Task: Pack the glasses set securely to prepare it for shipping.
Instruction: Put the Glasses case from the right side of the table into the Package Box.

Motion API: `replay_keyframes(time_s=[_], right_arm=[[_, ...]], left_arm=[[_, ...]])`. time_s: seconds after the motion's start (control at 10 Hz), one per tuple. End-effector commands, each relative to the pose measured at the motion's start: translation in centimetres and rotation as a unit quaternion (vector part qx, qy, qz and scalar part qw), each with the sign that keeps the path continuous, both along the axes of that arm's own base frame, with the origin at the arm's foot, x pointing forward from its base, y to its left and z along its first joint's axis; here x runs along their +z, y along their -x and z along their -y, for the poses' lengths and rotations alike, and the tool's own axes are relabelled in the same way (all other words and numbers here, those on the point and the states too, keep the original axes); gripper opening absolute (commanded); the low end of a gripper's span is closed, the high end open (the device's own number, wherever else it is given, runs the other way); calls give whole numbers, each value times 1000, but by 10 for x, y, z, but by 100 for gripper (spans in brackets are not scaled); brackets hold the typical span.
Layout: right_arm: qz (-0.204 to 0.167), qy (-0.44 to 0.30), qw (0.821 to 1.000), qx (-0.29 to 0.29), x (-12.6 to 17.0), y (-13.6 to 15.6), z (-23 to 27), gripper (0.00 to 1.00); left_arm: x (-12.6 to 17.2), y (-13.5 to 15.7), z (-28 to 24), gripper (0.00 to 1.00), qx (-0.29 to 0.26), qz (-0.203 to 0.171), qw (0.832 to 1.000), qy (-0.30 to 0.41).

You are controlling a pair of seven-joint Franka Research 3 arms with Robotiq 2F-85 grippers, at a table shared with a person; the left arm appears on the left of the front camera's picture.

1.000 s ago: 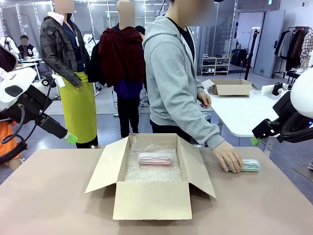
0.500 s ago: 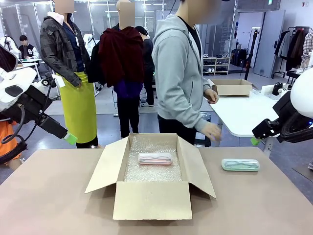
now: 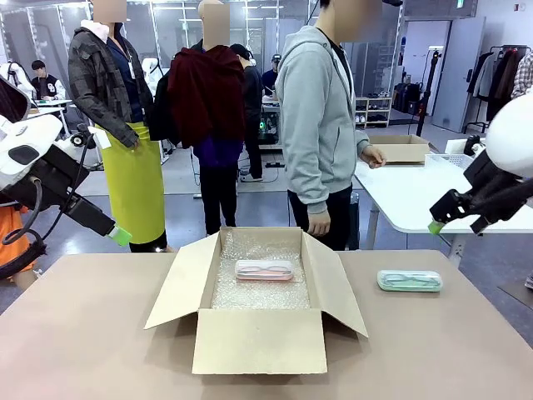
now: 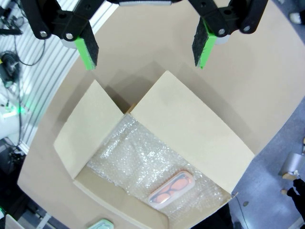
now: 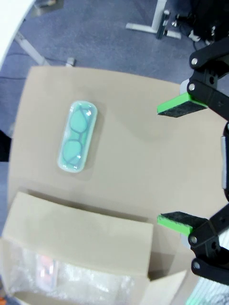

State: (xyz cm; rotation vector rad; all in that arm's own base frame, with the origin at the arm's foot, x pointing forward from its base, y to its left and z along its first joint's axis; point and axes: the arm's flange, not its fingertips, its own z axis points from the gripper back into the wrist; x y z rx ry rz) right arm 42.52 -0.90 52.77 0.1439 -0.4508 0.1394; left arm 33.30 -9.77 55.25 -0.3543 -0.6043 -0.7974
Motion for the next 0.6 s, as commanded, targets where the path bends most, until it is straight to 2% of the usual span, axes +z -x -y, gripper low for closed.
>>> replay_keyframes(time_s=[0.0,0.2,0.5], right_arm=[[-26,16,999,-12,-2,-51,-2,100],[-49,31,998,-9,-23,-94,1,100],[-41,50,998,-2,-52,-132,2,100]], left_arm=[[1,0,-1,100,-7,1,1000,6],[1,0,-1,100,-7,1,1000,6],[1,0,-1,100,-7,1,1000,6]])
